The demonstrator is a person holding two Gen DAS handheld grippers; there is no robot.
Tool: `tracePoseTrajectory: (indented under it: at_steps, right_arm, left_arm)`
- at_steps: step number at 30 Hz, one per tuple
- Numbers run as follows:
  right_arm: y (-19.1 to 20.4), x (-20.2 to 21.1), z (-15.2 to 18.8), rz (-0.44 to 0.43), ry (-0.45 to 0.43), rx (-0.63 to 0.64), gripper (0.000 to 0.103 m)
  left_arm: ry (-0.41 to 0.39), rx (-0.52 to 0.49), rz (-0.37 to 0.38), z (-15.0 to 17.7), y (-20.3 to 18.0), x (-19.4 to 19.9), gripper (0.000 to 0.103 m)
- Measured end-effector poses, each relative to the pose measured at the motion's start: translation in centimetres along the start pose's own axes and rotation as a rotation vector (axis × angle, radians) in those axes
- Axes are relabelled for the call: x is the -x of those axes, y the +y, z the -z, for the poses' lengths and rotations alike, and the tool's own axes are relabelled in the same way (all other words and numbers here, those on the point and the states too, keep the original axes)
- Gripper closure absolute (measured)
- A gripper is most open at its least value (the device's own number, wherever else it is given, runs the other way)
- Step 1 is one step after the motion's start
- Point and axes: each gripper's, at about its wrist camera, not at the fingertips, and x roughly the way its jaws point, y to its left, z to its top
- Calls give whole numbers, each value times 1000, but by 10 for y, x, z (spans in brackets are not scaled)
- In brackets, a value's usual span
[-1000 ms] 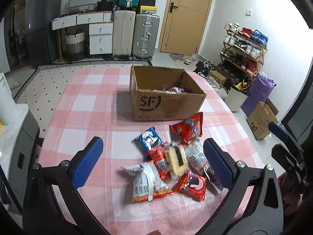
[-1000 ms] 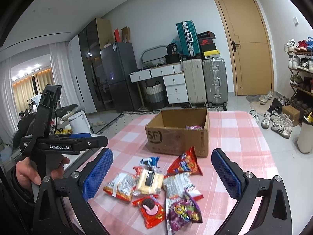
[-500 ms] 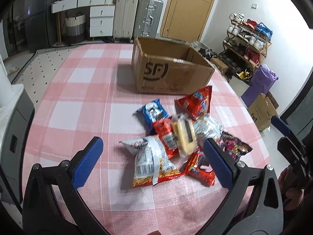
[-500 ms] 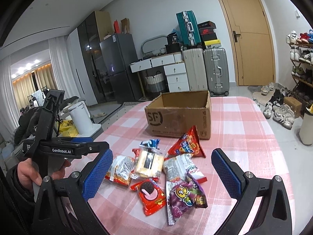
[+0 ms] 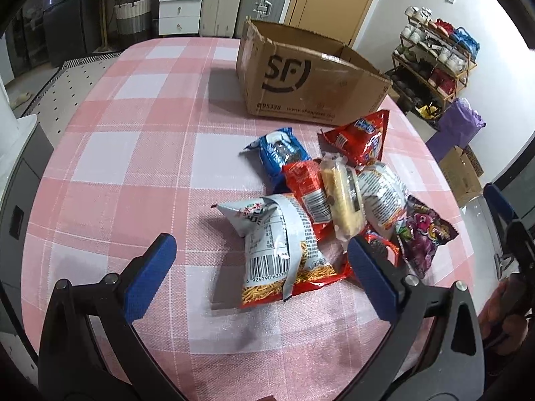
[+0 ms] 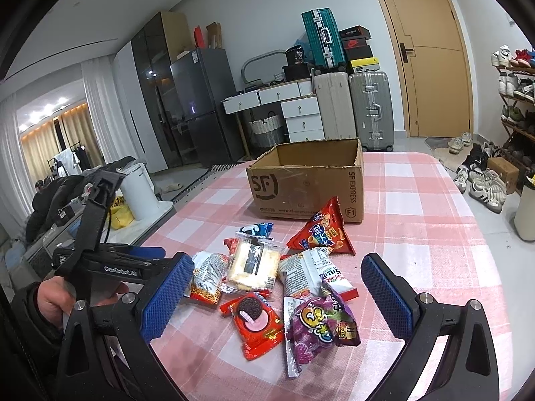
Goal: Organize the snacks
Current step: 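Move both tools back toward the remaining snack pile, then grasp the white noodle bag with the left gripper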
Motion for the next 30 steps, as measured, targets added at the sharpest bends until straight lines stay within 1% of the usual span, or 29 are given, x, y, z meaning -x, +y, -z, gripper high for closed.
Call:
tracePoseTrajectory:
  at_steps: [6,9,14,19,23,25,27,28,30]
  right_arm:
    - [-2,-2,3,-4,6,-7,1]
    - [-4,-2,6,-6,13,-12,1]
    - [-10,-7,9,-5,28,-23,1]
    - [-14,-12,11,-7,35,-30,1]
    - [-15,-16,14,-7,44,-31,1]
    - [-15,-17,15,-7,45,-35,1]
    - [-16,-18,16,-6,48,-36,1]
    - [-15,-18,16,-5,49,-36,1]
    - [-15,-19,17,-6,52,-36,1]
  left_arm:
    - [27,8,-13,1,2,-18,1]
    - [25,11,19,-1,6,-24,1]
    - [24,55,53,-4,16,-30,2]
    - [32,68,76,-3,20,-37,2]
    - [40,80,85,-3,22,-44,8]
    - [31,95,112,-3,25,-44,10]
    - [25,90,119,-3,25,-45,11]
    - [28,87,123,-3,25,-46,12]
    - [37,79,154,-2,24,-49,20]
